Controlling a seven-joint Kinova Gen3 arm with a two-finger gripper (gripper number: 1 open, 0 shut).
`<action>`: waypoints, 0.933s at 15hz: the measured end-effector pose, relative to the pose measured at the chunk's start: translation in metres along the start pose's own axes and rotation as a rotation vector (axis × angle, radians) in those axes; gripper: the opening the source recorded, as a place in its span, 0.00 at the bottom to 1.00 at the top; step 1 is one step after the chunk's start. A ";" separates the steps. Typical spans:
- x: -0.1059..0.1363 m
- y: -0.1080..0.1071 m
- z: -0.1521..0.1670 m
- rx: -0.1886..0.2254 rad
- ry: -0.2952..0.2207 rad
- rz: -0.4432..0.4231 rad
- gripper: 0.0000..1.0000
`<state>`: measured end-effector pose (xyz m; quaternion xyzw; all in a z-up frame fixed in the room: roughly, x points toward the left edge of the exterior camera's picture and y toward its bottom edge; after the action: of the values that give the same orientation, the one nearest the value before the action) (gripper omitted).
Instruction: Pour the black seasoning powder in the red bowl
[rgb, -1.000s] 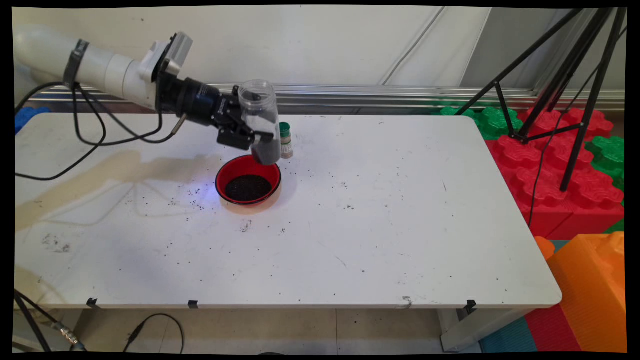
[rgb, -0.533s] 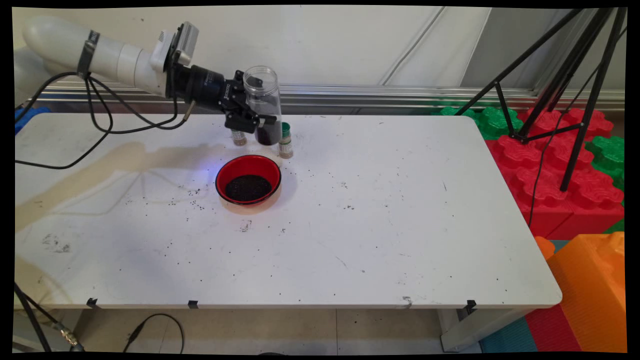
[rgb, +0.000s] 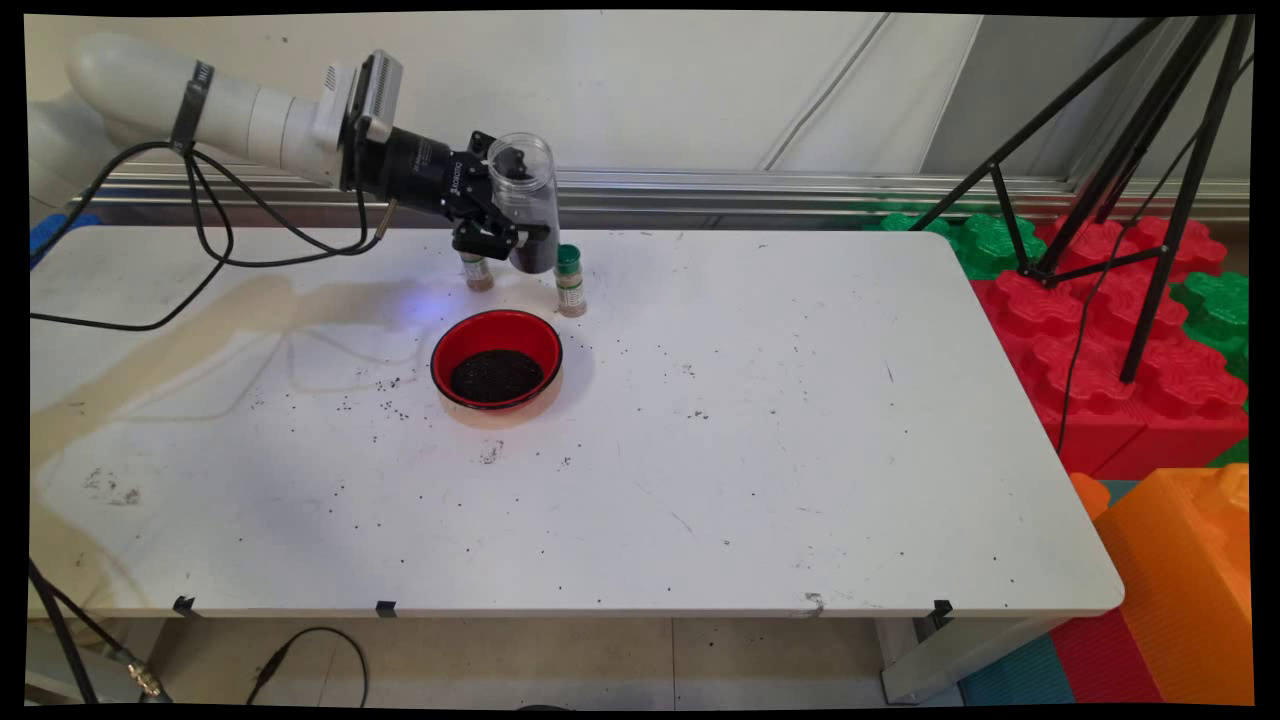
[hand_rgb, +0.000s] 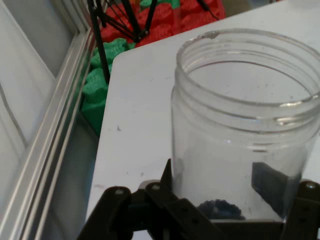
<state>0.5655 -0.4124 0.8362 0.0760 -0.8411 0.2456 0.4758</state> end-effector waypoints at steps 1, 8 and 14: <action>-0.002 0.000 0.001 0.001 -0.003 0.026 0.00; -0.011 0.002 0.003 0.010 -0.017 0.190 0.00; -0.018 0.004 0.004 0.042 -0.023 0.377 0.00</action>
<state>0.5705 -0.4133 0.8182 -0.0703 -0.8405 0.3469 0.4102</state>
